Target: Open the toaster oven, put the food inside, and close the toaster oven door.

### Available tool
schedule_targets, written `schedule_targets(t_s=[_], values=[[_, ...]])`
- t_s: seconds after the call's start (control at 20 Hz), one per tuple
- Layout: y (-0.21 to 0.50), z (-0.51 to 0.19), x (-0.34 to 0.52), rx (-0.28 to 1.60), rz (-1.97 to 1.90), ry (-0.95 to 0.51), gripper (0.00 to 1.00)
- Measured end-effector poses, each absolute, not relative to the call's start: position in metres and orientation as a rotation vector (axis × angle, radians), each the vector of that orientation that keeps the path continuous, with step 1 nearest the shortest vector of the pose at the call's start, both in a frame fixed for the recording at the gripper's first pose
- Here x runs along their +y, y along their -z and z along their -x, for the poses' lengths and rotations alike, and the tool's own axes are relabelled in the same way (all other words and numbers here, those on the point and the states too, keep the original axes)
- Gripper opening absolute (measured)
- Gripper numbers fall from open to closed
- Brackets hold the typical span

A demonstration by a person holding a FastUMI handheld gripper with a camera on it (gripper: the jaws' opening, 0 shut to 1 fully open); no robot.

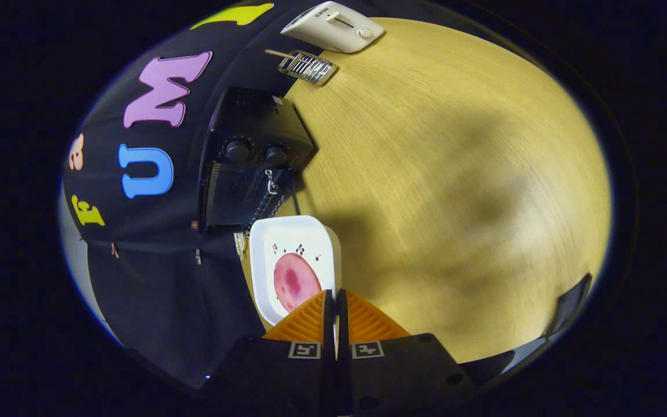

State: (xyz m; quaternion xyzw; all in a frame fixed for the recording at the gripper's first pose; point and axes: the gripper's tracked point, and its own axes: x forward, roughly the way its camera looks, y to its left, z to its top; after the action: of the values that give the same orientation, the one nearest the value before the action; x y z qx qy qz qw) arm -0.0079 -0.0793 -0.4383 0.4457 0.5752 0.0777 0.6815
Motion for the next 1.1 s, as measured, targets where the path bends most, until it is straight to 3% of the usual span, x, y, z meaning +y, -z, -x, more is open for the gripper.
schedule_targets(t_s=[0.2, 0.6, 1.1], values=[[0.43, -0.005, -0.018, 1.204, -1.111, -0.095, 0.05], [0.442, -0.061, 0.071, 1.012, -1.293, 0.217, 0.05], [0.471, -0.138, 0.124, 0.823, -1.446, 0.541, 0.05]])
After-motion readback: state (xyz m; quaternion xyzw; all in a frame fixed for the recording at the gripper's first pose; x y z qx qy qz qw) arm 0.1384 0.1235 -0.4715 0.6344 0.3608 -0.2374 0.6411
